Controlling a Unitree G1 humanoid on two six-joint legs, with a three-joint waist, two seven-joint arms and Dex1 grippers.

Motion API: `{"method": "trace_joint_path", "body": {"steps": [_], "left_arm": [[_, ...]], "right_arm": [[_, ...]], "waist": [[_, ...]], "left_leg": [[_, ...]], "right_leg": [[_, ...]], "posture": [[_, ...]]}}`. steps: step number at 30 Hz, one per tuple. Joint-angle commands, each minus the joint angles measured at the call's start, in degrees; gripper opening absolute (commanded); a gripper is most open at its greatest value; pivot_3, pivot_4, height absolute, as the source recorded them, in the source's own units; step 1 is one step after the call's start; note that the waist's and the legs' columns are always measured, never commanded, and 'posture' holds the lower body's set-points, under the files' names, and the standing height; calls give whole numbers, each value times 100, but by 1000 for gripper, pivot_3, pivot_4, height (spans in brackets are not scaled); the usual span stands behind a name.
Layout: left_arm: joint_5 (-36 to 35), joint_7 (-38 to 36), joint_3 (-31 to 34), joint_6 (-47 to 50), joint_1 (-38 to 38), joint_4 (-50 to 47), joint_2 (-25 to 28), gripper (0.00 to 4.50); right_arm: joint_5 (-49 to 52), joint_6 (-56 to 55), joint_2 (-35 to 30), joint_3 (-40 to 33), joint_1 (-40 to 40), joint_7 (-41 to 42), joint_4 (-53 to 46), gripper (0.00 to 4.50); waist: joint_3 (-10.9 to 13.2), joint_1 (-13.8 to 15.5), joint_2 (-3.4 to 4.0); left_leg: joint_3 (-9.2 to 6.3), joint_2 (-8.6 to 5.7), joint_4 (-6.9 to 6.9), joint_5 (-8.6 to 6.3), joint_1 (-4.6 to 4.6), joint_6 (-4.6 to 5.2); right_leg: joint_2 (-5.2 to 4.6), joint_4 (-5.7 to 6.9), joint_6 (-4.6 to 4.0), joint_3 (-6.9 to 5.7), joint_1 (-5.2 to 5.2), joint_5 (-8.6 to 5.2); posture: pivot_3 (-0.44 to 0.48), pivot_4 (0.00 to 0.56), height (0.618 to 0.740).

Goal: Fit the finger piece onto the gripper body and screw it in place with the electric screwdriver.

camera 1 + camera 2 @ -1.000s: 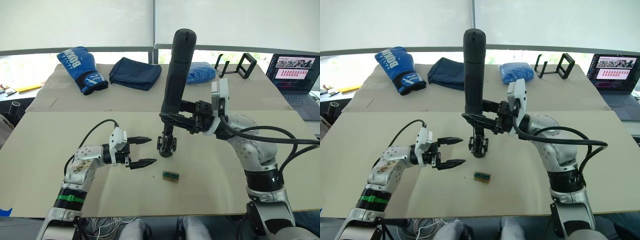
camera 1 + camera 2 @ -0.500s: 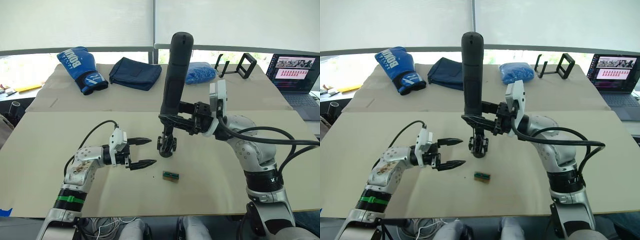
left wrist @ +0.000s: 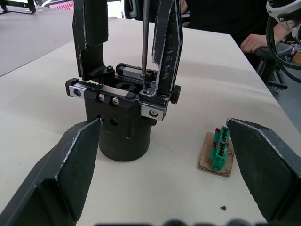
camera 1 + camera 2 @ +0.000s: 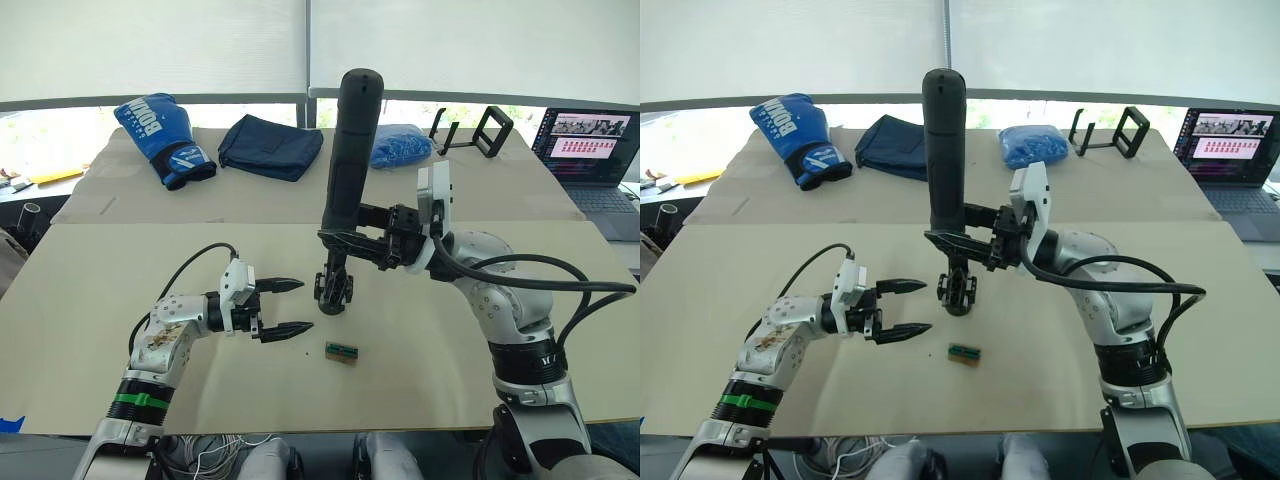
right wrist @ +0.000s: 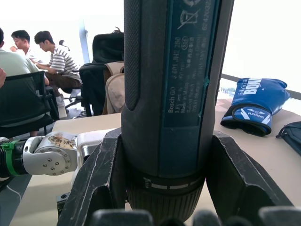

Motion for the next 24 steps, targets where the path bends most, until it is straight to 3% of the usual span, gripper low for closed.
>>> {"method": "trace_joint_path", "body": {"steps": [1,24], "left_arm": [[-17,5,18,-167,-19,-174,1,4500],[-7,15,24,-170,1,-173,17,4500]], "right_arm": [[104,-59,17,-84,-9,-8,-182,1933],[114,112,49,-34,-11,8,-221,1933]], "waist": [[0,0,0],[0,0,0]], "left_leg": [[0,0,0,0,0,0],[0,0,0,0,0,0]], "right_leg": [[0,0,0,0,0,0],[0,0,0,0,0,0]], "posture": [[0,150,740],[0,150,740]]}}
